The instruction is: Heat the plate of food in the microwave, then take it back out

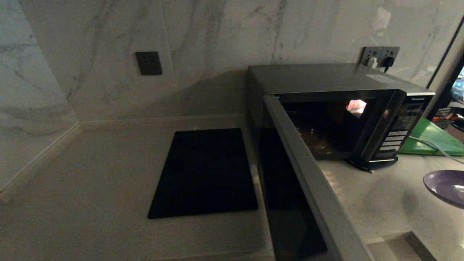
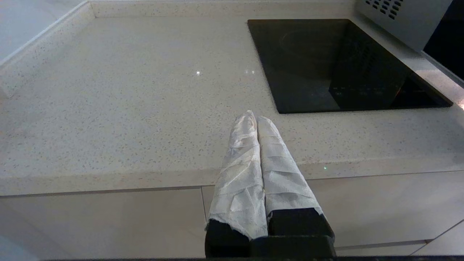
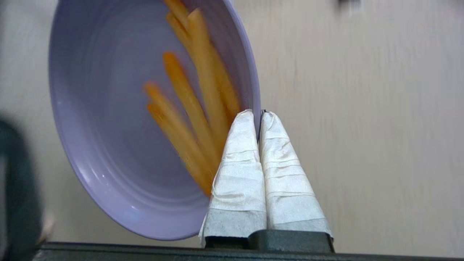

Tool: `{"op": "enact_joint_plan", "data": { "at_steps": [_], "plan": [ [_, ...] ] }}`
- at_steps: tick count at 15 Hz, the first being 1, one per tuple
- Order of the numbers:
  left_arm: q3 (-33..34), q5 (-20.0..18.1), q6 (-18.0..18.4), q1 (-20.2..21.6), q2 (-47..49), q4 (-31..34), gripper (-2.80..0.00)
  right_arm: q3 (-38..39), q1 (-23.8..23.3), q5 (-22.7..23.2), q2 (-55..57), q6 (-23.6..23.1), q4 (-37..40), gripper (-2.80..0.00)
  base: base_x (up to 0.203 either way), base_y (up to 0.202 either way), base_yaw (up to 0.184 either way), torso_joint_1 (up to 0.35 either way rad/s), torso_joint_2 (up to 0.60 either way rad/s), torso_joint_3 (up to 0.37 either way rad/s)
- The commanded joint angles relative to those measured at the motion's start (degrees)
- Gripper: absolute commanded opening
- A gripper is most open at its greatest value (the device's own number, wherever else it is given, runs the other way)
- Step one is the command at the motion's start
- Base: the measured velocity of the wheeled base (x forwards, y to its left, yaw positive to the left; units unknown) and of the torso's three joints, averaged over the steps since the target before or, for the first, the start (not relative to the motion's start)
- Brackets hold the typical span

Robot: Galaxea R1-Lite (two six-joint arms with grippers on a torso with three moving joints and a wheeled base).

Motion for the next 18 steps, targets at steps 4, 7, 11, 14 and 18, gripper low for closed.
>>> {"op": "enact_joint_plan", "data": {
  "at_steps": [4,7,11,14,18],
  "plan": [
    [0.0,-0.02,-0.05,0.02,-0.01,-0.02,-2.8,-3.8,-4.46,0.18,13.48,-3.39,-6.52,-2.8,0.0,0.0,0.0,0.0,0.0,0.0],
    [-0.07,0.04,-0.05,0.02,-0.01,-0.02,-2.8,-5.65,-5.09,0.19,16.85,-3.74,-6.8,-2.8,0.0,0.0,0.0,0.0,0.0,0.0],
    [0.0,-0.05,-0.05,0.02,-0.01,-0.02,-2.8,-6.86,-5.99,0.99,20.56,-3.68,-6.8,-2.8,0.0,0.0,0.0,0.0,0.0,0.0],
    [0.0,0.02,-0.05,0.02,-0.01,-0.02,-2.8,-8.09,-7.18,1.6,22.18,-3.68,-6.8,-2.8,0.0,0.0,0.0,0.0,0.0,0.0],
    [0.0,0.04,-0.05,0.02,-0.01,-0.02,-2.8,-7.9,-8.78,5.19,19.66,-5.97,-6.71,0.0,0.0,0.0,0.0,0.0,0.0,0.0]
  ]
}}
